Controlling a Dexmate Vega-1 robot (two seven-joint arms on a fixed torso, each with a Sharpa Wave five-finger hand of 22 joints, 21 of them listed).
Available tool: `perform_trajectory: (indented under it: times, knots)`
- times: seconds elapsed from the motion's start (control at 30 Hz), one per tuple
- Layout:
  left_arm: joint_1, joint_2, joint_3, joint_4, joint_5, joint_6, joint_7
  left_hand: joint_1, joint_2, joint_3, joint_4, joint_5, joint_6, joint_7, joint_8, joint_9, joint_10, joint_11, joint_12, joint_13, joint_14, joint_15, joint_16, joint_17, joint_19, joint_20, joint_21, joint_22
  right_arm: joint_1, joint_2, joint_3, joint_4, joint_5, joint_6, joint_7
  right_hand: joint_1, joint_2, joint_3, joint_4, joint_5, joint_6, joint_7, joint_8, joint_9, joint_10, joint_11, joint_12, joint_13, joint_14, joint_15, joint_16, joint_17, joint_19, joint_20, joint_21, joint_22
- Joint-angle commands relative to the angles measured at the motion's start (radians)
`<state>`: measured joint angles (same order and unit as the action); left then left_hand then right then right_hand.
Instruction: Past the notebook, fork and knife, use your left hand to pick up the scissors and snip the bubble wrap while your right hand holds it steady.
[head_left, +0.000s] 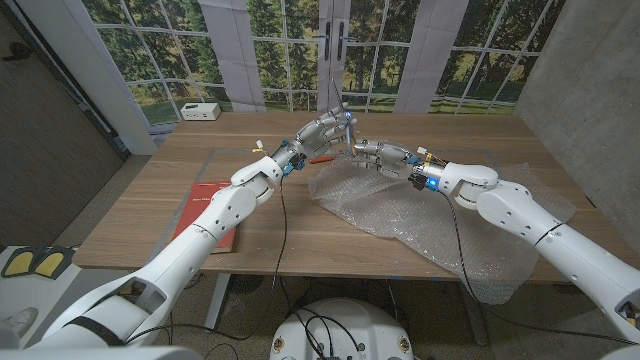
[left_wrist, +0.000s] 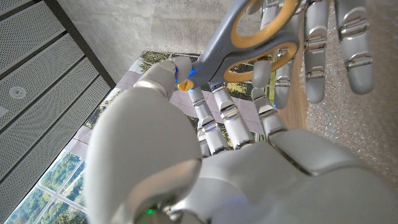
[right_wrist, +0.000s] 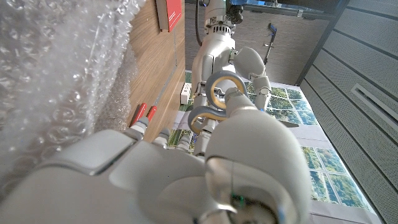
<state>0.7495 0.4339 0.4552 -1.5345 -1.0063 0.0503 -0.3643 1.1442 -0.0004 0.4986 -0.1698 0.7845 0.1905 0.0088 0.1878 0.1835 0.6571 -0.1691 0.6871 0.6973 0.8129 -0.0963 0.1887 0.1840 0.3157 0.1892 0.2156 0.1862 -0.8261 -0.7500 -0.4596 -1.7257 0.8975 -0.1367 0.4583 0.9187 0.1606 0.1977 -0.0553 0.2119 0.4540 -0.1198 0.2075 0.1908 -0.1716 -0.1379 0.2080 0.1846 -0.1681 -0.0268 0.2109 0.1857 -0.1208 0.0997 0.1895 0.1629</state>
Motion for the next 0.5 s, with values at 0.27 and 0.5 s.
perform_trajectory:
  times: [0.27,0.5]
  knots:
    - [-0.006,-0.009,0.006,0.009,0.005,-0.002,-0.013,0.005,0.011,0.001,0.008,0.0,-0.006,-0.002,0.001,0.003,0.026,-0.024,0.14,0.006,-0.004,-0.049,0.001,0.001,0.0,-0.006,0.001,0.003,-0.005,0.002,-0.003,-0.026,0.006,-0.023,-0.047,0.014,-0.012,-0.002,-0.013,0.009,0.022,0.009,0.004,-0.001,-0.038,0.005,0.006,0.002,-0.176,-0.024,0.007,0.002,0.018,-0.002,0.006,0.003]
    - [-0.003,-0.01,0.006,0.005,0.005,-0.004,-0.013,0.007,0.009,0.0,0.006,0.0,-0.007,-0.002,0.001,0.003,0.026,-0.024,0.14,0.007,-0.004,-0.05,0.002,0.001,-0.001,-0.007,0.001,0.003,-0.007,0.005,-0.003,-0.028,0.009,-0.023,-0.055,0.013,-0.018,-0.006,-0.016,0.009,0.034,0.01,0.006,-0.001,-0.029,0.006,0.007,0.002,-0.169,-0.025,0.008,0.002,0.024,-0.001,0.006,0.003]
